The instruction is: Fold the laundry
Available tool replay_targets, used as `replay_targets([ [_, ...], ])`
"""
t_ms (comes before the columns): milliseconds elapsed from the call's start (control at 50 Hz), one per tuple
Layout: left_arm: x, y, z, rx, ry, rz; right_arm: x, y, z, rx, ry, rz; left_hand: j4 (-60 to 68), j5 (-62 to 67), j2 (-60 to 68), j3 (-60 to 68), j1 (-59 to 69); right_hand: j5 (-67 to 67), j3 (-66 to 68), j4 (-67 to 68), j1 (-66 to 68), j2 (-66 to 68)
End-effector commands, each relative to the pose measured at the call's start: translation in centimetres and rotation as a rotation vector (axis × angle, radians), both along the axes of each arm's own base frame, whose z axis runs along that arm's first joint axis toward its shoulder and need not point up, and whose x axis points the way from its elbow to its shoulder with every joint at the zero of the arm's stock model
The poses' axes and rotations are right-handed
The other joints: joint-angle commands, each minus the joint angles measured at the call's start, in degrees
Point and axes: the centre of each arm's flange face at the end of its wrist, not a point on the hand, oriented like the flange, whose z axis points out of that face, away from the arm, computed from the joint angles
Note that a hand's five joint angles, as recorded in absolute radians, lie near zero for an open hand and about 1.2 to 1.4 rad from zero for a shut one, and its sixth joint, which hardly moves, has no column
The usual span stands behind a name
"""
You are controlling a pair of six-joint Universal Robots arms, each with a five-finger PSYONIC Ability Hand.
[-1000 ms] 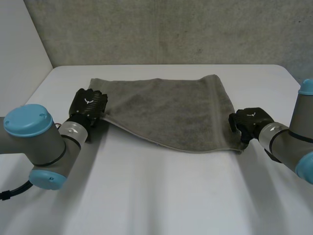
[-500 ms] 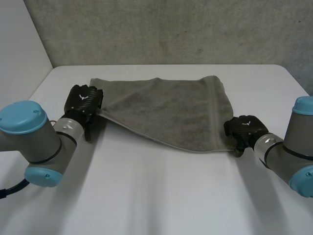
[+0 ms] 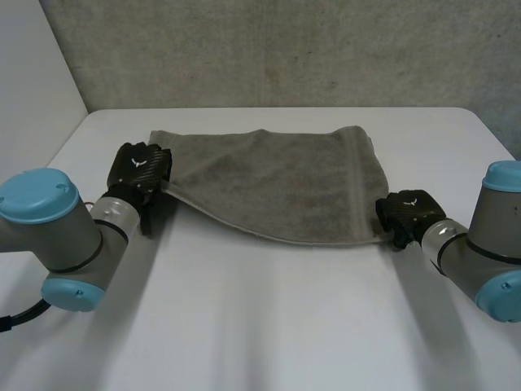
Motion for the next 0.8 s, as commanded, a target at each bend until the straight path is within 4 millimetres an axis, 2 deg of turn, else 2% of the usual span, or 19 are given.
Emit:
replay_targets([
  [20,0.0,0.1,-0.2,0.005,-0.001,-0.001,0.1,-0.1,0.1,-0.013,-0.006,0.007,10.2,10.9,10.3,10.3,11.1,24.1,23.1,24.0,23.1,22.7],
  [180,0.0,0.1,-0.3,0.008,-0.002,-0.004,0.0,-0.2,0.5,-0.026,-0.006,0.005,10.2,10.9,10.3,10.3,11.1,24.1,23.1,24.0,23.1,22.7],
  [260,0.0,0.1,-0.6,0.013,-0.005,-0.006,-0.7,-0.7,1.6,-0.053,-0.012,-0.016,8.9,9.6,8.9,8.9,9.7,24.1,23.1,24.0,23.1,22.7],
  [300,0.0,0.1,-0.8,0.017,-0.011,-0.006,-1.3,-1.0,2.4,-0.071,-0.016,-0.033,-16.1,-15.4,-16.0,-16.0,-15.2,24.1,23.1,24.0,23.1,22.7],
  [320,0.0,0.1,-0.8,0.017,-0.011,-0.006,-1.9,-1.2,3.0,-0.087,-0.018,-0.049,-16.2,-15.5,-16.1,-16.1,-15.3,24.1,23.1,24.0,23.1,22.7],
  [340,0.0,0.1,-1.1,0.023,-0.016,-0.006,-1.9,-1.2,3.0,-0.088,-0.018,-0.050,-26.5,-25.8,-26.5,-26.5,-25.6,24.1,23.1,24.0,23.1,22.7],
  [360,0.0,0.1,-1.1,0.023,-0.016,-0.006,-2.4,-1.4,3.4,-0.099,-0.020,-0.065,-26.6,-25.9,-26.6,-26.6,-25.8,24.1,23.1,24.0,23.1,22.7],
  [400,0.0,-0.2,-1.7,0.032,-0.022,-0.005,-2.9,-1.6,3.7,-0.104,-0.020,-0.079,-37.2,-36.5,-37.1,-37.1,-36.3,24.1,23.1,24.0,23.1,22.7],
  [540,0.0,-0.7,-2.9,0.053,-0.032,0.000,-4.9,-2.5,3.7,-0.101,-0.022,-0.126,-38.9,-38.2,-38.8,-38.8,-38.0,24.1,23.1,24.0,23.1,22.7],
  [620,0.2,-0.9,-3.6,0.066,-0.035,0.003,-5.2,-2.6,3.7,-0.099,-0.026,-0.126,-39.2,-38.5,-39.2,-39.2,-38.4,24.1,23.1,24.0,23.1,22.7],
  [800,0.4,-1.0,-3.6,0.077,-0.038,0.009,-6.0,-3.1,4.1,-0.115,-0.030,-0.151,-39.2,-38.5,-39.2,-39.2,-38.4,24.1,23.1,24.0,23.1,22.7],
])
